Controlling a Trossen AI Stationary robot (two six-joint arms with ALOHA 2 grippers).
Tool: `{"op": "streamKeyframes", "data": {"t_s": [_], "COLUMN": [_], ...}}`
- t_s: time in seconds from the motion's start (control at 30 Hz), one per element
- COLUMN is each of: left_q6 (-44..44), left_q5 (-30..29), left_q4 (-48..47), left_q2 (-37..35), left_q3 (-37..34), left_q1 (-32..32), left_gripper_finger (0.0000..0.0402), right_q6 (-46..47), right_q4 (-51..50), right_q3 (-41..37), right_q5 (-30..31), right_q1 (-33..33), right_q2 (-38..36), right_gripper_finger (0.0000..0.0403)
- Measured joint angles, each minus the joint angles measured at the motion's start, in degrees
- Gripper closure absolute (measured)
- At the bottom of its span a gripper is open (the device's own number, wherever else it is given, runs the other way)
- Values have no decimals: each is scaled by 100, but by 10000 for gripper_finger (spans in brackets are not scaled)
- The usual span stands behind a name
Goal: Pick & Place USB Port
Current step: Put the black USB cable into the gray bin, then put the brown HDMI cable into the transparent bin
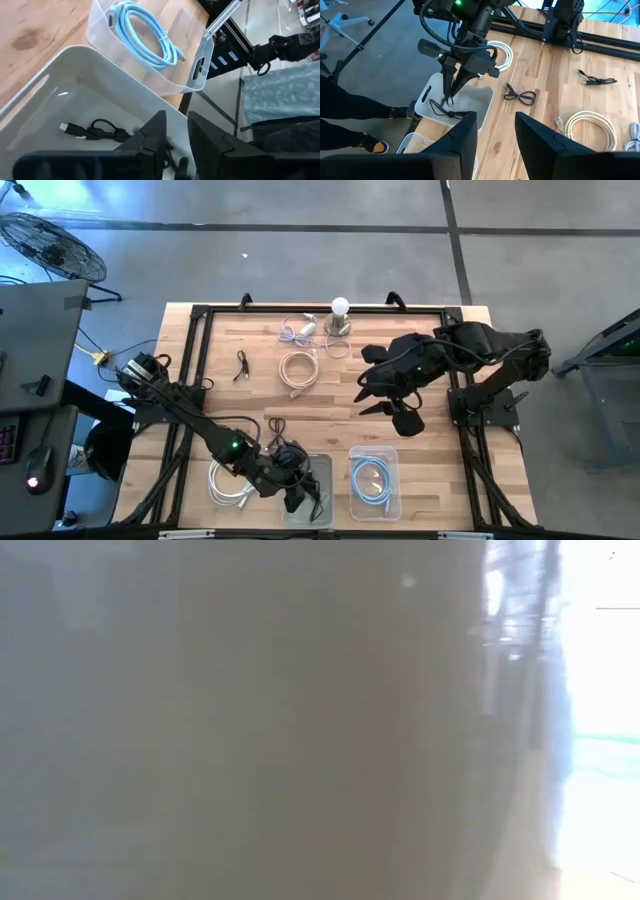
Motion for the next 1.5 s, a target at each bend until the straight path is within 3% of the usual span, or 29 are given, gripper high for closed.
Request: {"op": "streamKeyframes", "data": {"t_s": [0.17,0.3,0.57,1.0,1.3,1.5], "left_q6": [273,1044,2043,1617,1512,1938], "left_q5": [-191,-485,-1373,-700,-580,-412], "left_q4": [5,11,125,467,666,710], "left_q2": [2,2,2,2,2,2], "left_q3": [0,0,0,0,0,0], "left_q1": [2,2,68,607,640,709], "left_gripper_finger": [318,318,318,318,318,318], "right_q6": [38,109,192,562,588,586], "right_q4": [-1,0,-2,-20,-20,-21], "right_q3": [0,0,0,0,0,0], "right_q5": [-1,2,105,204,871,1242], "right_q1": [2,52,149,309,590,738], "right_q2": [0,0,0,-2,-2,-2], "right_gripper_finger": [279,279,279,279,279,279]}}
